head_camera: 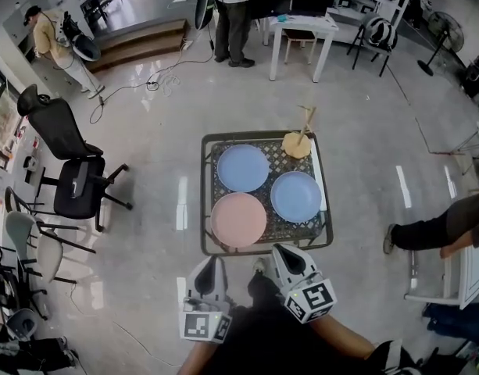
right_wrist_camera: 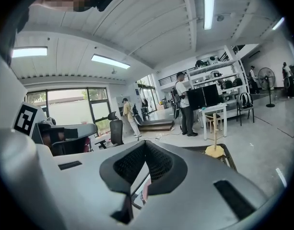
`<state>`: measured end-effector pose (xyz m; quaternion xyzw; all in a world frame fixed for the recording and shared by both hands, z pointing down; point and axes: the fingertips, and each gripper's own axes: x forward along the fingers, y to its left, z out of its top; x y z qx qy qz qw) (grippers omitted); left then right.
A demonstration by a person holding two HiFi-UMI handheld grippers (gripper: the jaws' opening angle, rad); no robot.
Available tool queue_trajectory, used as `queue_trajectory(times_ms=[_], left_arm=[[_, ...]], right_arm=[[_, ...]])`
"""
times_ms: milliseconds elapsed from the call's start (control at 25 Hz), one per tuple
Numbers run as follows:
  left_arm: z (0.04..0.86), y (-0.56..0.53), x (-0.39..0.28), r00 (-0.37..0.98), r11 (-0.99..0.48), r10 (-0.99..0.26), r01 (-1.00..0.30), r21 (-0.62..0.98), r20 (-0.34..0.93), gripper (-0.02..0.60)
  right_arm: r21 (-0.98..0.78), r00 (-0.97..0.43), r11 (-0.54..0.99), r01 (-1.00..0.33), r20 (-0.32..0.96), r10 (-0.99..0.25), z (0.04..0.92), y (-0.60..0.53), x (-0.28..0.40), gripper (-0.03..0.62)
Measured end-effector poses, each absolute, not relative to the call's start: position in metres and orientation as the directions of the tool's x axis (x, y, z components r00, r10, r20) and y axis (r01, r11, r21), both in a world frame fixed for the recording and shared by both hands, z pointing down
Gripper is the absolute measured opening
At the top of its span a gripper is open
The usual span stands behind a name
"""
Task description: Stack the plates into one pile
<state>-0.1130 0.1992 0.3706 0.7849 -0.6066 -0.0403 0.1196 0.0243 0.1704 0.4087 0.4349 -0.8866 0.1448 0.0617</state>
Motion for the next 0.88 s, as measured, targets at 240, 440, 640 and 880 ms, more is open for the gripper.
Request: queue_trajectory(times_ms=[240,440,640,880], left_arm=[[0.368,0.145,-0.121,0.253,-0.23,-0.964,-0.947,0.225,0.081,0.014],[0.37,0.107,-0.132,0.285,-0.258,-0.953,-0.941,0.221,0.099,0.014],[0.383,0.064,-0.151,0.353,-0.324,-0.929,-0.921,0.215,0.115,0.014],[0.391,0.02,-0.164,0.445,-0.404,-0.884,-0.881,0.248,0.142,0.012]], right_arm=[[-0.222,-0.628,0.588,-0.778,0.237,-0.741,0.408,0.119,0.017,0.0],[-0.243,-0.604,0.554,-0.796,0.26,-0.754,0.413,0.089,0.014,0.0],[-0.215,-0.549,0.506,-0.835,0.265,-0.793,0.418,0.055,-0.003,0.0],[-0.203,-0.428,0.382,-0.901,0.284,-0.858,0.426,0.02,-0.014,0.0]])
